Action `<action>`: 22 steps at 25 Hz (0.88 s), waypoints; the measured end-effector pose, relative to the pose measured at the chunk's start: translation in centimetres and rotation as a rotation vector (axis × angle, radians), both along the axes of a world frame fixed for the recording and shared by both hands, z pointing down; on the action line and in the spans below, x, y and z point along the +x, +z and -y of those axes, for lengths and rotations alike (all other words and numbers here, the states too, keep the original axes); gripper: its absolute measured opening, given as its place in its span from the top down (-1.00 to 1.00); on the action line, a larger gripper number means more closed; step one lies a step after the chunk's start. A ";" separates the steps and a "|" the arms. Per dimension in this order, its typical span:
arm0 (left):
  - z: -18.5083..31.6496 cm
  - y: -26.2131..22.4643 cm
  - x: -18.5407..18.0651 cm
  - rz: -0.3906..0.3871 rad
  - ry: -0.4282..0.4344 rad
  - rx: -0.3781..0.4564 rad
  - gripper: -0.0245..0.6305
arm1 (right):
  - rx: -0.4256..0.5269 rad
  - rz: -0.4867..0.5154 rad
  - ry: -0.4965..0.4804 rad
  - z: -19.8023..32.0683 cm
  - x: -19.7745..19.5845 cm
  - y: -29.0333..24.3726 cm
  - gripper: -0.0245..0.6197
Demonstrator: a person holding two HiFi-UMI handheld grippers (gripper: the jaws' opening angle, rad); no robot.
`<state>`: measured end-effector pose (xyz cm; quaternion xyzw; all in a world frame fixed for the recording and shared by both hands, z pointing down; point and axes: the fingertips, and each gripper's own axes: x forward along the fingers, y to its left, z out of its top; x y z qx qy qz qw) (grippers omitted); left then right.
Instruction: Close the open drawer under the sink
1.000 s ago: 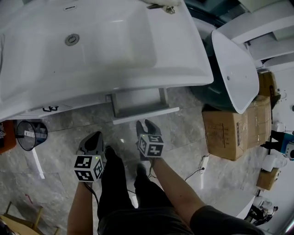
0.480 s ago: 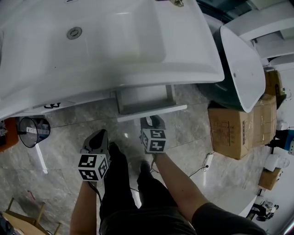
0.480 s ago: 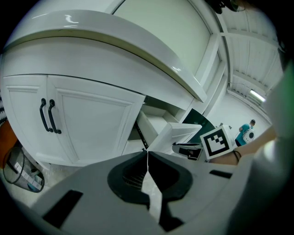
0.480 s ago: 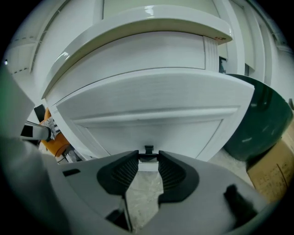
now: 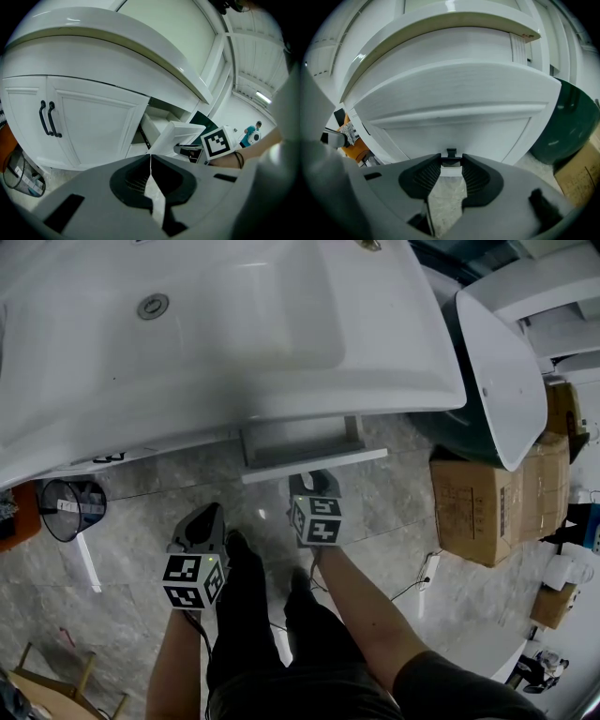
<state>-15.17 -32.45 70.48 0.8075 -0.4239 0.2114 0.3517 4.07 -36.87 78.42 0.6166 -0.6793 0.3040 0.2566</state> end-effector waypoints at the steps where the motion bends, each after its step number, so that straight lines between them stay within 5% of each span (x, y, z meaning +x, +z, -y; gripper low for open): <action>1: 0.2 -0.1 -0.1 0.000 -0.001 0.002 0.88 | -0.002 0.002 0.004 0.3 0.0 0.0 0.48; 22: 3.0 0.1 -1.5 0.003 -0.001 0.011 0.88 | 0.057 -0.013 0.014 8.2 -0.3 -0.7 0.48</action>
